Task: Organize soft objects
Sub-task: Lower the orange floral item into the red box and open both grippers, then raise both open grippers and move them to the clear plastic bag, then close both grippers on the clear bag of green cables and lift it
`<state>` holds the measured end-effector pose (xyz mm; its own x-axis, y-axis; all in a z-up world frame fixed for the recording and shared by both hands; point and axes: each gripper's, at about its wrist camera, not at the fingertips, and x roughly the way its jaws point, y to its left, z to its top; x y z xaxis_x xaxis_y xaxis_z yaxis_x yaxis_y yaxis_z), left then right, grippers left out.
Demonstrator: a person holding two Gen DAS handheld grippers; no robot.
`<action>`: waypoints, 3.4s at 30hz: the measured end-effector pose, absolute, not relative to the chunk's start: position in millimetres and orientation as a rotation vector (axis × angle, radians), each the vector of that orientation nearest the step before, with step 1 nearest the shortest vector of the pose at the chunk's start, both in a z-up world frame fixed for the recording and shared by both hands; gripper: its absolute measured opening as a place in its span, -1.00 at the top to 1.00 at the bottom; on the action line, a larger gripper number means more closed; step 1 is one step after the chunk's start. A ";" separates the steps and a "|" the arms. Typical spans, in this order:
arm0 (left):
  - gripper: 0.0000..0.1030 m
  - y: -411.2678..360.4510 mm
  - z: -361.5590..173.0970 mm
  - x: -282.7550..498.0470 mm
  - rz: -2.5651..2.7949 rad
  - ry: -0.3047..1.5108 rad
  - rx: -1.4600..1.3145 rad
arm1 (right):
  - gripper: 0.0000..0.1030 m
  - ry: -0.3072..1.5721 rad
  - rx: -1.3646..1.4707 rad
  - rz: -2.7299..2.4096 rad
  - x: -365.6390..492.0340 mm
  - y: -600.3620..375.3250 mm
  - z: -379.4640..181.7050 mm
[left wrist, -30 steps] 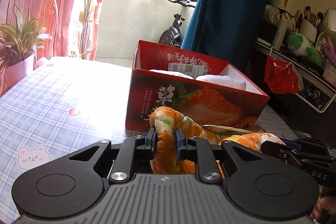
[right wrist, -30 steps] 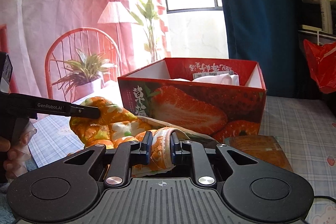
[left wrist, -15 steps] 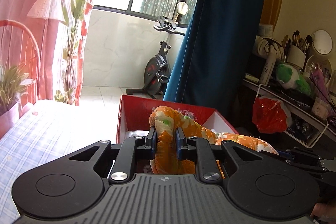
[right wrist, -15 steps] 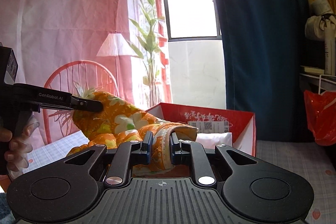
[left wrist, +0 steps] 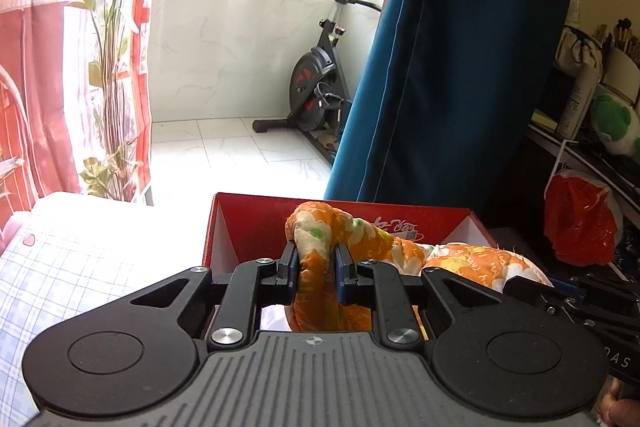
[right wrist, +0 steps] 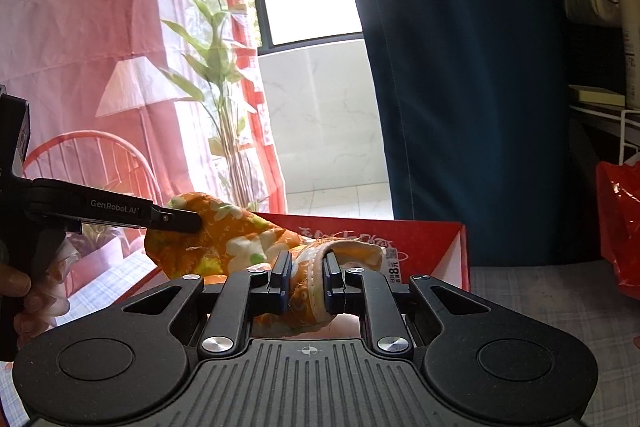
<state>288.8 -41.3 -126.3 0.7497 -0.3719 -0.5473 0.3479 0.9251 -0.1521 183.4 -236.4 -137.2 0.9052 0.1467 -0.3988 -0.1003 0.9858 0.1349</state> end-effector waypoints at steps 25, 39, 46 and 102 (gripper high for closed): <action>-0.03 -49.7 -141.0 317.6 -0.401 0.697 -0.002 | 0.11 0.633 0.038 -0.066 252.3 -239.5 -168.0; -0.03 -27.5 -120.1 207.2 -0.445 0.548 0.052 | 0.06 0.432 0.010 0.048 154.0 -212.3 -149.0; -0.03 -20.2 -138.5 167.2 -0.449 0.552 0.036 | 0.05 0.386 0.060 0.057 110.2 -204.7 -156.7; -0.03 -16.9 -243.4 131.9 -0.396 0.725 0.050 | -0.43 0.649 -0.056 0.093 69.2 -180.6 -261.0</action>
<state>131.9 -16.9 -243.4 0.6776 -0.3354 -0.6545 0.3698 0.9246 -0.0910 69.2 -180.6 -261.0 0.7928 0.0686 -0.6056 -0.1039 0.9943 -0.0233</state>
